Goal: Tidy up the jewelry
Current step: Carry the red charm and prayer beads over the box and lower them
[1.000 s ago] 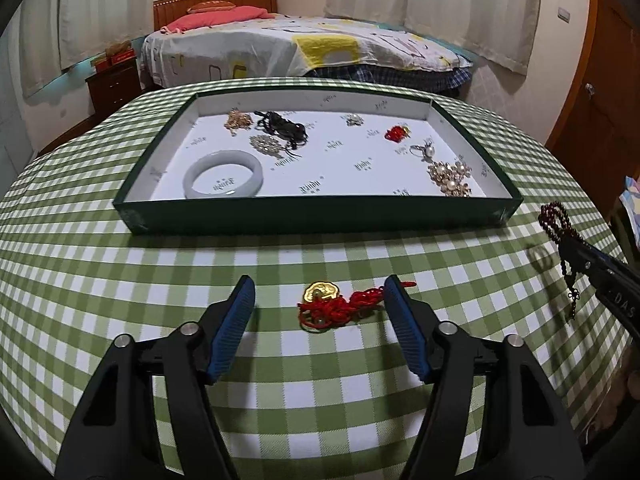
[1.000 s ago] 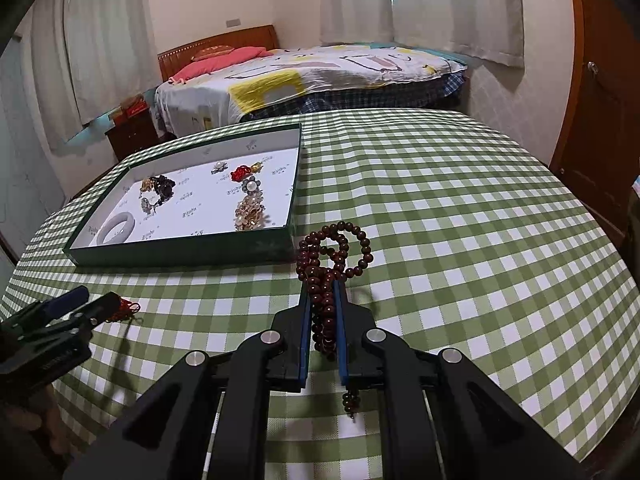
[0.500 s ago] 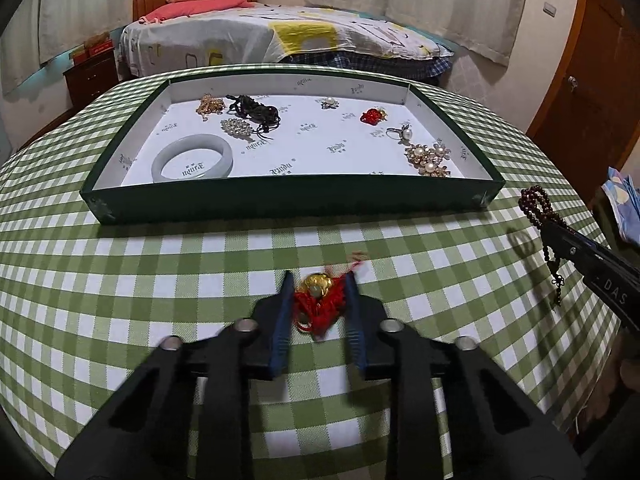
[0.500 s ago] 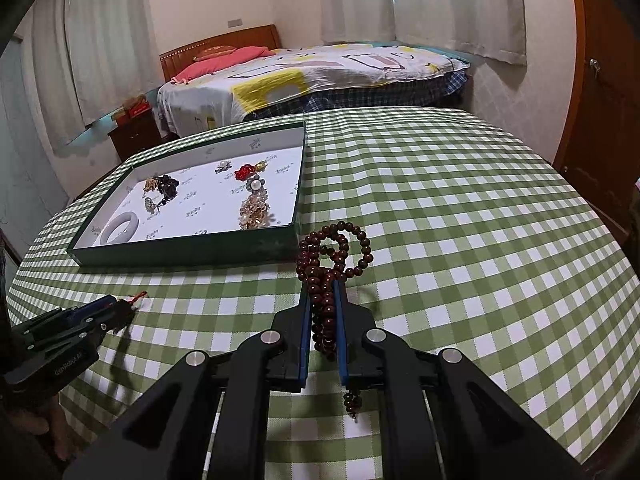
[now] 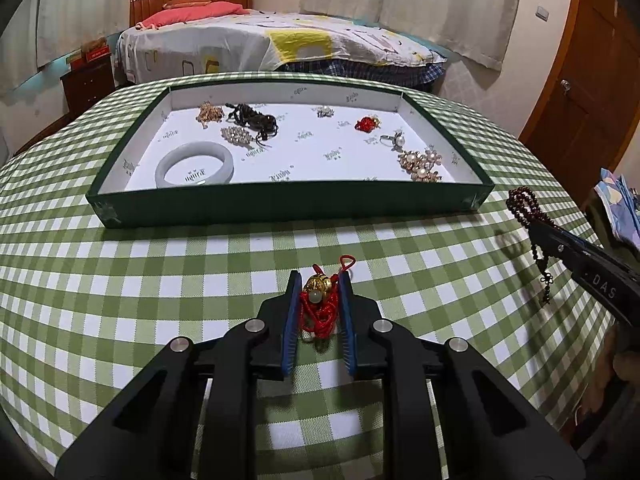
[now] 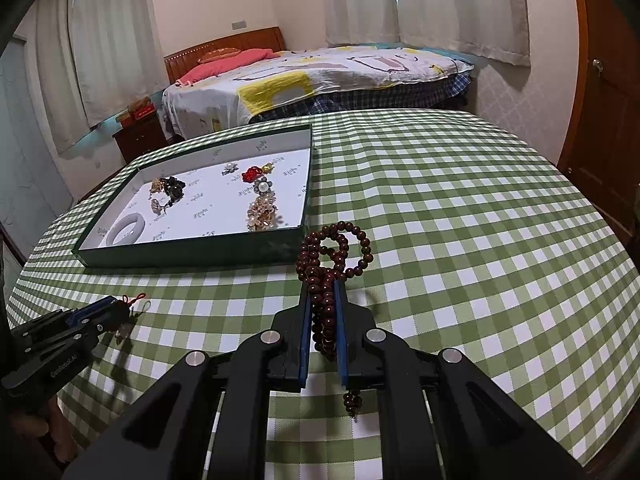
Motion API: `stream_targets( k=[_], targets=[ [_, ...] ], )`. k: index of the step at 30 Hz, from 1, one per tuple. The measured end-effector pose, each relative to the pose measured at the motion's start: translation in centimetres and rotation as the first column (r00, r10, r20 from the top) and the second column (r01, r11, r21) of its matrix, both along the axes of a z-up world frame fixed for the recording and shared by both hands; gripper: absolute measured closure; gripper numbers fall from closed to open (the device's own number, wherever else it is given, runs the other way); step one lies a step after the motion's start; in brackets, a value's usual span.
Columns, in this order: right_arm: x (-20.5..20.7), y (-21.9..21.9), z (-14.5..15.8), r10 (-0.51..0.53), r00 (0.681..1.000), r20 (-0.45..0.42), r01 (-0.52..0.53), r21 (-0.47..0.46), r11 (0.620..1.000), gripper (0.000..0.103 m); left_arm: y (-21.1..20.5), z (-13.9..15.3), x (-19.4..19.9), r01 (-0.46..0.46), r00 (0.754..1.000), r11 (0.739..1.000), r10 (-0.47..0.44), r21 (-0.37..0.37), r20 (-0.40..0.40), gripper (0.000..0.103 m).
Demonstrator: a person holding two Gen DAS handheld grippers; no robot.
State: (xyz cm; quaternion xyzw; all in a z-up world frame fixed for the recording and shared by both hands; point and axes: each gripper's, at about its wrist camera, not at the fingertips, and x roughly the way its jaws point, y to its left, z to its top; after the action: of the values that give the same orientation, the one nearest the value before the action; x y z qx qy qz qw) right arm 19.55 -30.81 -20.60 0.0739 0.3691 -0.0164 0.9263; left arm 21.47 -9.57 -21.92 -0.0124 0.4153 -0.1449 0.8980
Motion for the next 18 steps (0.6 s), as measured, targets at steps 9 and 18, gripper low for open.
stream_targets(
  k=[9, 18],
  targets=[
    [-0.2, 1.3, 1.5, 0.045, 0.998, 0.053, -0.046, 0.015, 0.999, 0.092, 0.5, 3.2, -0.5, -0.006, 0.998, 1.000, 0.008, -0.024, 0.058, 0.085],
    [1.1, 2.9, 5.0, 0.092, 0.986, 0.140, -0.098, 0.036, 0.995, 0.092, 0.9, 7.8, 0.2, -0.002, 0.984, 0.998, 0.013, -0.065, 0.175, 0.085]
  ],
)
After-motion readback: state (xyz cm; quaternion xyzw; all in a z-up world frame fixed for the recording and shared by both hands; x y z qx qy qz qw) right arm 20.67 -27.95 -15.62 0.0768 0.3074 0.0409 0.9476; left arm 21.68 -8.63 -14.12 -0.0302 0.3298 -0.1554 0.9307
